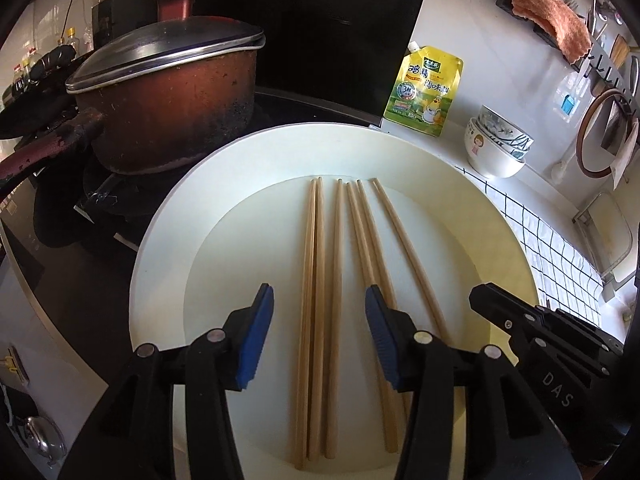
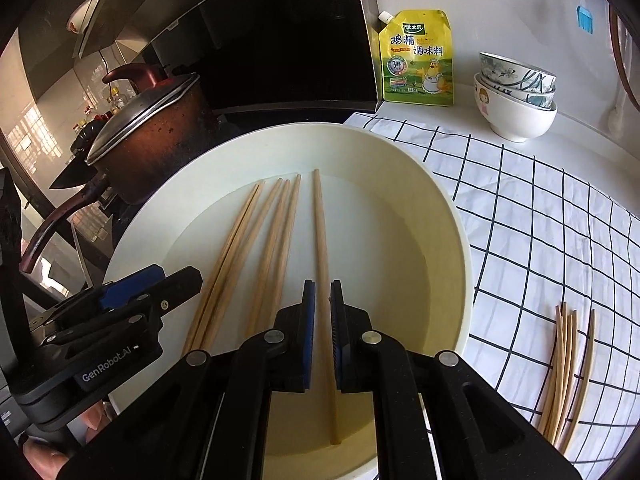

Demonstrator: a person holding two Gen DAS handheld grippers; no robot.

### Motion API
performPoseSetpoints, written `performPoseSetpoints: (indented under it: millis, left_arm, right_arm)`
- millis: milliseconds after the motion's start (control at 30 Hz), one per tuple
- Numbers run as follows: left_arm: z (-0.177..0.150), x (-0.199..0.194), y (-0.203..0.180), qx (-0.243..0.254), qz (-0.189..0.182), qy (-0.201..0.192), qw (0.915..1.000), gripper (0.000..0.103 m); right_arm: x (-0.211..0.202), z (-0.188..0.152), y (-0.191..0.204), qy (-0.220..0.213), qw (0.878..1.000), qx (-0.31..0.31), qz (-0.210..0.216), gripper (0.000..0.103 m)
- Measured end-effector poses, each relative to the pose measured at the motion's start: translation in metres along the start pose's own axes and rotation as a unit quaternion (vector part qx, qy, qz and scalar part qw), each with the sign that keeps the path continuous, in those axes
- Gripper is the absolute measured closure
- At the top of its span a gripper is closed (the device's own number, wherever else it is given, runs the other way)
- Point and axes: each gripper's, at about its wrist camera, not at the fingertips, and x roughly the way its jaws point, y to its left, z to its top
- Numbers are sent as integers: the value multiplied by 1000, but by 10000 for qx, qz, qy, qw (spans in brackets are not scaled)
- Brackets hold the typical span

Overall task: Organize utensils
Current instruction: 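Open both grippers to drop the chopsticks beside the others in the basin, then withdraw both grippers from the basin back over the chopstick bundle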

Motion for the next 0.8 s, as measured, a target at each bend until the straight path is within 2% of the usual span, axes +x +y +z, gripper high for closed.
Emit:
performPoseSetpoints:
  millis: [467, 800]
  left_arm:
    - [-15, -30, -21, 194, 92, -194, 9996, 54]
    - [-36, -46, -60, 388, -92, -235, 9989, 50]
  right_arm:
    - [-44, -22, -10, -339, 9994, 35, 62, 95]
    - [-84, -57, -53, -530, 9980, 217, -264, 89]
